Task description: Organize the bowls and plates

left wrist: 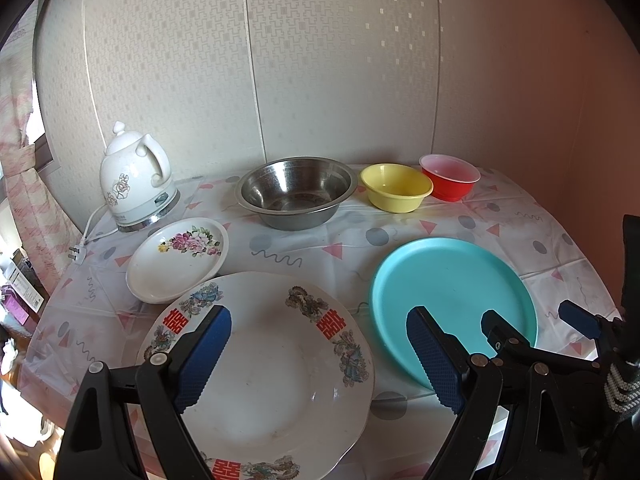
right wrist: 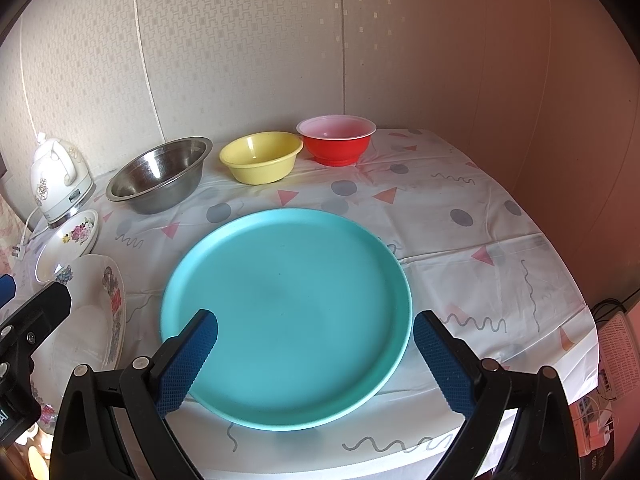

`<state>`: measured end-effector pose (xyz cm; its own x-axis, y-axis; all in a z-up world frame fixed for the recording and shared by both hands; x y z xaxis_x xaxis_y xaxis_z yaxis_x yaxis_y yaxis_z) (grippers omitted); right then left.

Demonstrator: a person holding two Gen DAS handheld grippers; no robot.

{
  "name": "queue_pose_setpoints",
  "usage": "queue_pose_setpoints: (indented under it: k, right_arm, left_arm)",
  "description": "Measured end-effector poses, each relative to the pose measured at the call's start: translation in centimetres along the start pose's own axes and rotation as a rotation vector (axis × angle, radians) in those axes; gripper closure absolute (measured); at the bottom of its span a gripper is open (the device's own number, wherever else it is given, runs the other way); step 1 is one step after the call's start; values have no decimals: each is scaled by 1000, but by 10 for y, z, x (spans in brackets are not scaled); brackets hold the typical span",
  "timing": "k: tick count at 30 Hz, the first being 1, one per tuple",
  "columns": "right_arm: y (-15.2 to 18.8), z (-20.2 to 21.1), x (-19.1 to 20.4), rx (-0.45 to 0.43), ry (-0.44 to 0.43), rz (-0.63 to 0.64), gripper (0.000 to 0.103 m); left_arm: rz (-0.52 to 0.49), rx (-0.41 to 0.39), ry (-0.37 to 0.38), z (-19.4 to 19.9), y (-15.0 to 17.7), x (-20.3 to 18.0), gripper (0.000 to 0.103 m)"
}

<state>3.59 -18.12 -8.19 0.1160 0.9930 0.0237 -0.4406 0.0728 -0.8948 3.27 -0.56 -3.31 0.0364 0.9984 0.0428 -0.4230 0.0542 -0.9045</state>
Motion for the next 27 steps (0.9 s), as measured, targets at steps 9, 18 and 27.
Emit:
queue_pose_setpoints:
  k: [9, 18, 27]
  right_arm:
    - [-1, 1, -3, -5, 3, -5, 3]
    - [1, -2, -6, 7, -3, -23, 3]
    - [-5, -10, -22, 24, -30, -57, 3]
  left_arm:
    - [0, 10, 5, -1, 1, -2, 13]
    - [-9, 29, 11, -7, 0, -4, 13]
    - [-30, 63, 44, -18, -2, -9, 13]
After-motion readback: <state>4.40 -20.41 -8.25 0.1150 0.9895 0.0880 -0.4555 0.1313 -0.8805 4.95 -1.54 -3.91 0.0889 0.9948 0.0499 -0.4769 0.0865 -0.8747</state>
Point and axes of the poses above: each gripper's, at about its wrist camera, not at the fingertips, and z roughly against the way its jaws point, x to its left, y to its underside, the point moved 4 cm from there along -z, roughly the way its jaws point, and after that the axes turned 15 degrees about -x, right-handed, at the moved point
